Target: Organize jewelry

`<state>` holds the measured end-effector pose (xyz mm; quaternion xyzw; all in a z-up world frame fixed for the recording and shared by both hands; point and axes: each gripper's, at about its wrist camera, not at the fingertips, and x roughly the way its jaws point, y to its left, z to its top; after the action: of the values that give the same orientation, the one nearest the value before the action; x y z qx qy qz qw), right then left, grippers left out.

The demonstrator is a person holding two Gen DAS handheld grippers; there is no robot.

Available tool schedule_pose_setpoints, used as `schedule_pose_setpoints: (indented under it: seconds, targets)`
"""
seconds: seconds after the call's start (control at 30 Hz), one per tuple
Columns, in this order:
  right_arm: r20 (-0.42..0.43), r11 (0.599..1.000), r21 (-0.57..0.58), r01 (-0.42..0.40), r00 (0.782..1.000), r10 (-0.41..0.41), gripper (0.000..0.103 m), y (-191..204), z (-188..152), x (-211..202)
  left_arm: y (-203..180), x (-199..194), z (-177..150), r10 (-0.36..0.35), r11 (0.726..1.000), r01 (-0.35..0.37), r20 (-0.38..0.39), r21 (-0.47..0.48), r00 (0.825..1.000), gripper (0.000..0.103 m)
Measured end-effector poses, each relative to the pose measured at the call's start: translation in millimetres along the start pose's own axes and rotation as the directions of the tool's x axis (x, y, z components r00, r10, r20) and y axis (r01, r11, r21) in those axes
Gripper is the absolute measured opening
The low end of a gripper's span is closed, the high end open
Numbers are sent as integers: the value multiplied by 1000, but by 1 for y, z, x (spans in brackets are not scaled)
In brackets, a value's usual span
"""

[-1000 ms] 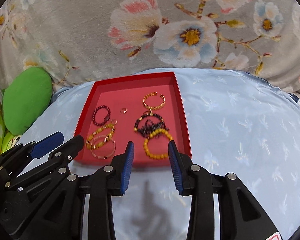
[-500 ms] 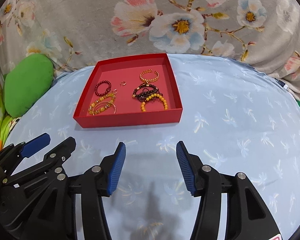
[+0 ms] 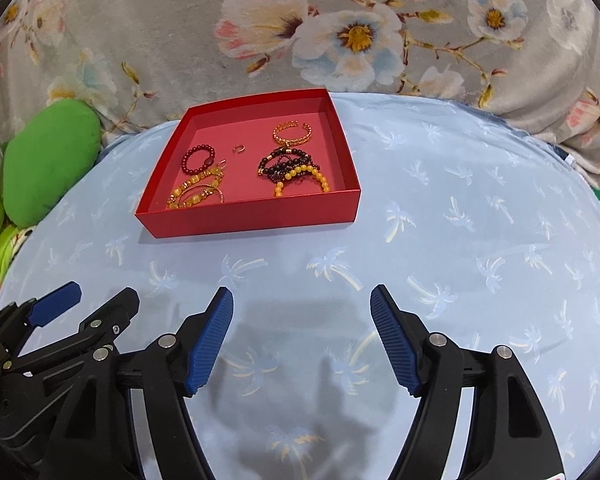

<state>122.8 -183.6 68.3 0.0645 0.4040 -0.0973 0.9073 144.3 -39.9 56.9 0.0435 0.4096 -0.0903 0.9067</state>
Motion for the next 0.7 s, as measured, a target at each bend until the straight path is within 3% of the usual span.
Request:
schedule_pose_setpoints:
  seconds: [0.27,0.7]
  targets:
    - [6,1000,28,4,1000,-4,84,-11,0,4,9,6,1,5,1000,-5,0,-25,1000,85]
    - [-26,1000,29,5,1000,-4,86,-13,-3,9,11,8,-2,15,1000,-16,-8,-27,1000,91]
